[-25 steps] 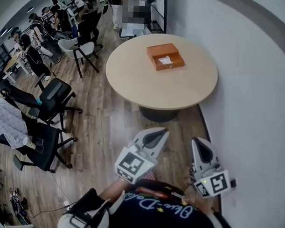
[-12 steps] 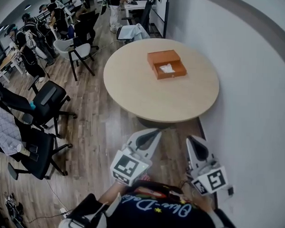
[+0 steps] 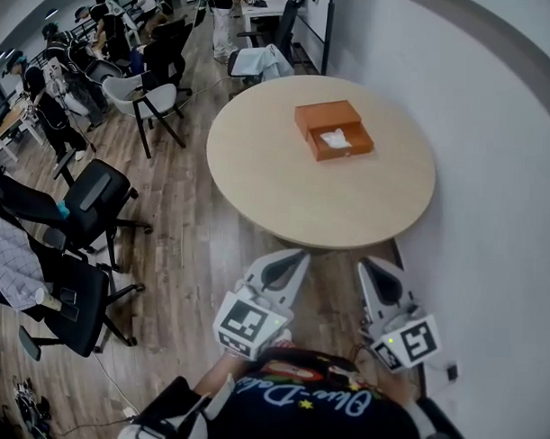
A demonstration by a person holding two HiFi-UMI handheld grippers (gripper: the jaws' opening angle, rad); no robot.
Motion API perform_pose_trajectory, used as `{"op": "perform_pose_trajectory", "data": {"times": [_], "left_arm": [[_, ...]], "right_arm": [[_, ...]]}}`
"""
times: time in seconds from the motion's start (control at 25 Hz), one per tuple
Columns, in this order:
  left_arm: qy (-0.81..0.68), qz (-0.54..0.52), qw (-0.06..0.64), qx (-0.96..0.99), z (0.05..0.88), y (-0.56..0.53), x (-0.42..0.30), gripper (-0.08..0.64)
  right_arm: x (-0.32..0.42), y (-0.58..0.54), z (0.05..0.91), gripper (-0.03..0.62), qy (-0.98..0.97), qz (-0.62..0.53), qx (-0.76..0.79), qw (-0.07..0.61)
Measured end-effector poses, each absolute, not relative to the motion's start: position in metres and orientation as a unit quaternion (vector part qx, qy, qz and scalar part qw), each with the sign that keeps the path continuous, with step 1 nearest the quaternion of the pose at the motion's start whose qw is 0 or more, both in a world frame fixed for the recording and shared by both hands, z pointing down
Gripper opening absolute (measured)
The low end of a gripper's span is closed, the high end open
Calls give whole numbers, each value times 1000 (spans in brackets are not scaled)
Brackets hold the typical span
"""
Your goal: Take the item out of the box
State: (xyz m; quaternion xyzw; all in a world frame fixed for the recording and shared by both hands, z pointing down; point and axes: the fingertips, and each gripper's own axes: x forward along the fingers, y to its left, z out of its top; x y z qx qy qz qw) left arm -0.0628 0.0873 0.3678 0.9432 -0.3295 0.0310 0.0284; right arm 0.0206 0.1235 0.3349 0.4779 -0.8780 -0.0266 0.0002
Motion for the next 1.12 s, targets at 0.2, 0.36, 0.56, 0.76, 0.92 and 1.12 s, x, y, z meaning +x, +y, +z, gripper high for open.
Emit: {"op": "perform_pose_trajectory", "data": {"times": [0.2, 0.36, 0.56, 0.76, 0.92, 1.12], "left_arm": [[-326, 21, 41, 944, 371, 77, -73, -15], [-329, 20, 47, 943, 376, 68, -83, -15], [-326, 18, 52, 944, 382, 61, -82, -15], [-320, 38, 50, 945, 386, 58, -74, -15], [-338, 48, 50, 939, 388, 45, -68, -15], [-364, 57, 56, 928, 390, 19, -57, -15]], "right_arm": [[7, 108, 338, -5, -877, -24, 480, 4], [-2, 99, 343, -5, -876, -25, 481, 10], [-4, 90, 345, -5, -876, -30, 481, 17], [4, 81, 352, -5, -875, -12, 484, 8], [17, 66, 361, -5, -879, 3, 477, 7], [32, 32, 360, -5, -889, 11, 458, 2]]}}
